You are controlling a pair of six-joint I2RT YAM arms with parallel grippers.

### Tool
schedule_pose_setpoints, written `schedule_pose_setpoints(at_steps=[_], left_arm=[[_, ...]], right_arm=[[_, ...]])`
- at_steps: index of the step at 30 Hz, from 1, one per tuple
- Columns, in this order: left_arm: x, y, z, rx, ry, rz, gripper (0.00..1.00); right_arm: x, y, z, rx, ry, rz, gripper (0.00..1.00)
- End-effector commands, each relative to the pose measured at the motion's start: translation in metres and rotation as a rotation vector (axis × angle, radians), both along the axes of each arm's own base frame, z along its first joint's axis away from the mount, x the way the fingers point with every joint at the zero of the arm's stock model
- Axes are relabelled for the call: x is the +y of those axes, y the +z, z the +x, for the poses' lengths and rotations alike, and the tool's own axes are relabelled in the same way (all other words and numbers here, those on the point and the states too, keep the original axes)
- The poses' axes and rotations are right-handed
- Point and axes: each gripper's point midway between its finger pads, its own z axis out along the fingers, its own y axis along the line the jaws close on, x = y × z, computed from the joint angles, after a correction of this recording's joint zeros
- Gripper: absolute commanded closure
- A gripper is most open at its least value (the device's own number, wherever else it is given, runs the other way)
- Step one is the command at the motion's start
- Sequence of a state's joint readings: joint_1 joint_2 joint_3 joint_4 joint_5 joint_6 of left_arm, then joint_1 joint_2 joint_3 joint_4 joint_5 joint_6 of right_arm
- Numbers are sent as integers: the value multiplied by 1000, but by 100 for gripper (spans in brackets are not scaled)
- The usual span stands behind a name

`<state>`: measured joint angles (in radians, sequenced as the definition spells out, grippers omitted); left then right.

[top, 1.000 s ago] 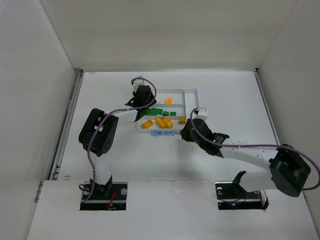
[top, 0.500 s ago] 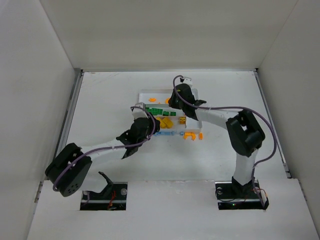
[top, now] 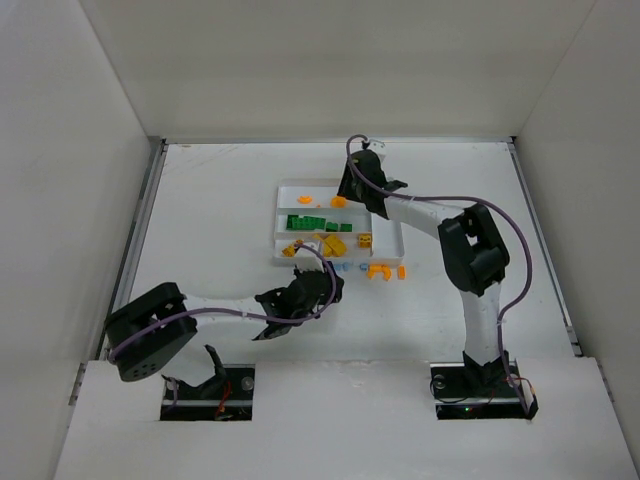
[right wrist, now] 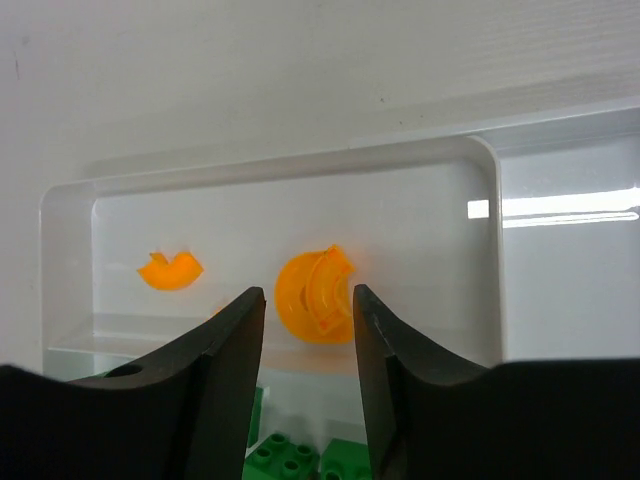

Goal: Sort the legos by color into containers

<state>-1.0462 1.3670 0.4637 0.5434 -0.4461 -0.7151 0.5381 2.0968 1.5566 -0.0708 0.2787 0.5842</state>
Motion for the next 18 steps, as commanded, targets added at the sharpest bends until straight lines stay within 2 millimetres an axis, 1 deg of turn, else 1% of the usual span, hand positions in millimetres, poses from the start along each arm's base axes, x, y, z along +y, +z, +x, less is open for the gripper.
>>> schedule_pose_setpoints(at_steps=[1,3,5,6,8,9,10,12,15,18], left_arm=[[-20,16,7,-37,7,-41,63],[-29,13,6,-31,-8,-36,63],[-40,10,5,-28,-30,-23,63],[-47,9,4,-29,-44,-14,63],[-58,5,4,-33,-67,8,63],[-63,2,4,-31,-75,16,64],[-68,1,4,-32,-81,22,64],[-74,-5,5,-31,-91,44,64],[-81,-14,10,-32,-100,81,65],[-86,-24,19,-25,-88,116,65]], right_arm=[[4,36,5,-71,-6,18,53],[-1,47,-4,-86,-6,28,53],[-9,60,-18,-110,-7,42,55],[-16,68,-29,-131,-11,60,59],[-31,74,-52,-162,-22,91,68],[-38,74,-64,-173,-30,106,72],[-46,73,-77,-177,-37,117,76],[-61,66,-102,-174,-50,126,79],[-86,47,-138,-153,-94,139,78],[-107,31,-165,-137,-139,153,73]])
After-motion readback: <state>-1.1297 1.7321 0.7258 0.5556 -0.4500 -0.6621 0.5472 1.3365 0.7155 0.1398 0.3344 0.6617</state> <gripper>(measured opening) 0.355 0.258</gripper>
